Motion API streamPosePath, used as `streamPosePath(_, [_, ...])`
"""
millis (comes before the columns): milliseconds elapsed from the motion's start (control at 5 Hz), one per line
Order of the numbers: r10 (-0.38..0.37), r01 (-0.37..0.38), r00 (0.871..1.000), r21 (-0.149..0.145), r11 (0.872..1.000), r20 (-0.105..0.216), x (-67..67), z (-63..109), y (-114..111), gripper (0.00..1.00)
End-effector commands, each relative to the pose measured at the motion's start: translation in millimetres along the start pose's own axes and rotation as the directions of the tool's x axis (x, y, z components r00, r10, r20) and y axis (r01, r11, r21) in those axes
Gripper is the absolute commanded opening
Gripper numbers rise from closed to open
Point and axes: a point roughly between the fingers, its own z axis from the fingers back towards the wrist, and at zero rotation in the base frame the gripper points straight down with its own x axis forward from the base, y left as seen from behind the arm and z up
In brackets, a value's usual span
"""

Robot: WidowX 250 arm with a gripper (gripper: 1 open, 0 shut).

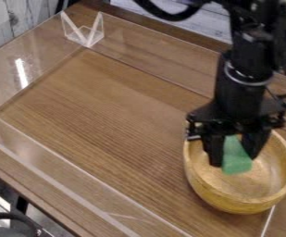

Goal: Put the green object in the brown bowl

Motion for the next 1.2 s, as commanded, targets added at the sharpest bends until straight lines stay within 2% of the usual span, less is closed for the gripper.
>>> streamPosePath(0, [-0.070,0.070,0.997,-0.039,0.997,0.017,-2.9,7.2,-8,1.00])
streamPosePath(600, [-0.186,0.186,0.982,-0.041,0.982,0.017,-7.3,2.1,-9,1.00])
streamPosePath(800, [-0.212,0.213,0.977,-0.040,0.976,0.016,-4.2,4.6,1,1.00])
streamPosePath(1000, [-0.241,0.242,0.970,-0.052,0.969,0.020,0.5,16.0,9,1.00])
